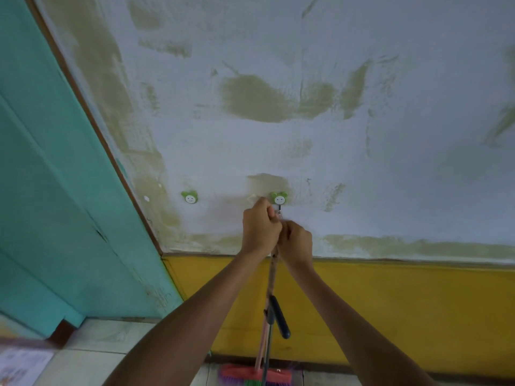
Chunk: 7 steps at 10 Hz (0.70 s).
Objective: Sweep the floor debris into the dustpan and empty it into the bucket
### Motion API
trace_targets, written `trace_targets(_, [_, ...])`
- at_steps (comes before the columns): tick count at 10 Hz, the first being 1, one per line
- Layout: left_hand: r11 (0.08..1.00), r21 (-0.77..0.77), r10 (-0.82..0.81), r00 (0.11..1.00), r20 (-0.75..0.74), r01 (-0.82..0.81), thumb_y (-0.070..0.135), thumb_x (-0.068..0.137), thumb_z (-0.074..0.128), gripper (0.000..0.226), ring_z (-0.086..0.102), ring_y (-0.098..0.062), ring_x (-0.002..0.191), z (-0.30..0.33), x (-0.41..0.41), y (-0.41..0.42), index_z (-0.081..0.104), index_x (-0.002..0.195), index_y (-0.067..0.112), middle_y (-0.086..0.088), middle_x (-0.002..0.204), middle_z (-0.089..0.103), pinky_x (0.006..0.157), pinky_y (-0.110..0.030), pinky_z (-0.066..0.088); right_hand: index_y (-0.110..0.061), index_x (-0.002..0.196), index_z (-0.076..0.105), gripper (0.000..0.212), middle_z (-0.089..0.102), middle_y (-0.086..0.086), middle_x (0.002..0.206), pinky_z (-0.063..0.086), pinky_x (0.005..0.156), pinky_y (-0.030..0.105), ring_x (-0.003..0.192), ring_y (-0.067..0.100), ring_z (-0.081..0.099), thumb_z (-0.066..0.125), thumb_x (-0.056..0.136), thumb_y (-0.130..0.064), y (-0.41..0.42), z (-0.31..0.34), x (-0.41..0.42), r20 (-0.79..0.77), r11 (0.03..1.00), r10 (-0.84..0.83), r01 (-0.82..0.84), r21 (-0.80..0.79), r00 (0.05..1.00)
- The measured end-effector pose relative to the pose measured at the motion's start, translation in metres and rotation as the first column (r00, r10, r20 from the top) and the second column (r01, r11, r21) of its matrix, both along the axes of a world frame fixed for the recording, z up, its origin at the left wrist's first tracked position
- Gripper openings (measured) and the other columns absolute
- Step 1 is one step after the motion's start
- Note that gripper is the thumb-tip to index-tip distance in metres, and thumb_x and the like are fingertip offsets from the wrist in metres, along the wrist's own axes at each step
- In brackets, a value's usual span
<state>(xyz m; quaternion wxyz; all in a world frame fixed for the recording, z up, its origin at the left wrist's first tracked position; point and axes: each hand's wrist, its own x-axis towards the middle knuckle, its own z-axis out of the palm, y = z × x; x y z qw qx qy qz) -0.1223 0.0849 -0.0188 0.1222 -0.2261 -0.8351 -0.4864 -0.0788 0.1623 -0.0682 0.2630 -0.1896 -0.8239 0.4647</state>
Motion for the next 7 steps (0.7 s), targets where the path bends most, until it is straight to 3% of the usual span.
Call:
trace_targets(1, [1.0, 0.011, 0.011, 1.0, 0.001, -0.011, -0.005, 0.083, 0.062, 0.048, 0.038, 0.001, 0.044, -0.003, 0.001, -0.001, 0.03, 0.059, 0.021, 0.008, 0.051, 0.036, 0.045, -0.014, 0.038, -0.003, 0.07, 0.056, 0.03, 0.06, 0.009, 0.056, 0.032, 0.045, 0.033, 0.047, 0.022, 0.049, 0.043, 0.097, -0.008, -0.002, -0.003, 0.001, 0.016, 0.999, 0.031, -0.03, -0.009, 0.999])
trace_targets(2, [1.0, 0.001, 0.029, 0.999, 0.019, -0.029, -0.003, 0.084, 0.063, 0.045, 0.036, -0.002, 0.047, -0.005, 0.002, -0.002, 0.033, 0.06, 0.02, 0.008, 0.052, 0.038, 0.051, -0.035, 0.047, -0.009, 0.068, 0.052, 0.032, 0.052, -0.001, 0.053, 0.029, 0.046, 0.029, 0.045, 0.013, 0.042, 0.043, 0.098, -0.008, -0.003, -0.002, 0.005, 0.013, 0.998, 0.051, -0.05, -0.03, 0.999])
trace_targets(4, [0.994, -0.102, 0.04, 0.999, 0.025, -0.037, -0.008, 0.078, 0.059, 0.042, 0.038, -0.007, 0.049, 0.01, 0.012, -0.002, 0.036, 0.057, 0.02, 0.007, 0.055, 0.043, 0.049, -0.027, 0.037, 0.001, 0.076, 0.063, 0.024, 0.066, 0.012, 0.066, 0.039, 0.049, 0.032, 0.056, 0.022, 0.055, 0.05, 0.094, -0.008, 0.007, 0.02, 0.015, 0.051, 0.999, 0.05, -0.05, 0.006, 0.997])
trace_targets(5, [0.987, -0.146, 0.071, 0.997, 0.016, -0.068, -0.006, 0.076, 0.057, 0.039, 0.039, -0.008, 0.05, 0.026, 0.019, -0.003, 0.037, 0.057, 0.021, 0.008, 0.055, 0.044, 0.048, -0.025, 0.034, 0.002, 0.077, 0.063, 0.023, 0.064, 0.015, 0.066, 0.04, 0.051, 0.032, 0.055, 0.022, 0.052, 0.049, 0.092, -0.006, 0.016, 0.041, 0.022, 0.037, 0.995, 0.05, -0.053, 0.082, 0.998])
trace_targets(7, [0.978, -0.189, 0.092, 0.995, 0.039, -0.083, 0.001, 0.077, 0.058, 0.025, 0.048, -0.016, 0.059, 0.066, 0.041, -0.008, 0.043, 0.067, 0.017, 0.0, 0.068, 0.055, 0.056, -0.033, 0.046, -0.008, 0.08, 0.067, 0.021, 0.067, 0.002, 0.069, 0.05, 0.055, 0.027, 0.061, 0.015, 0.06, 0.049, 0.091, -0.009, 0.029, 0.076, 0.046, -0.018, 0.993, 0.091, -0.09, 0.073, 0.996])
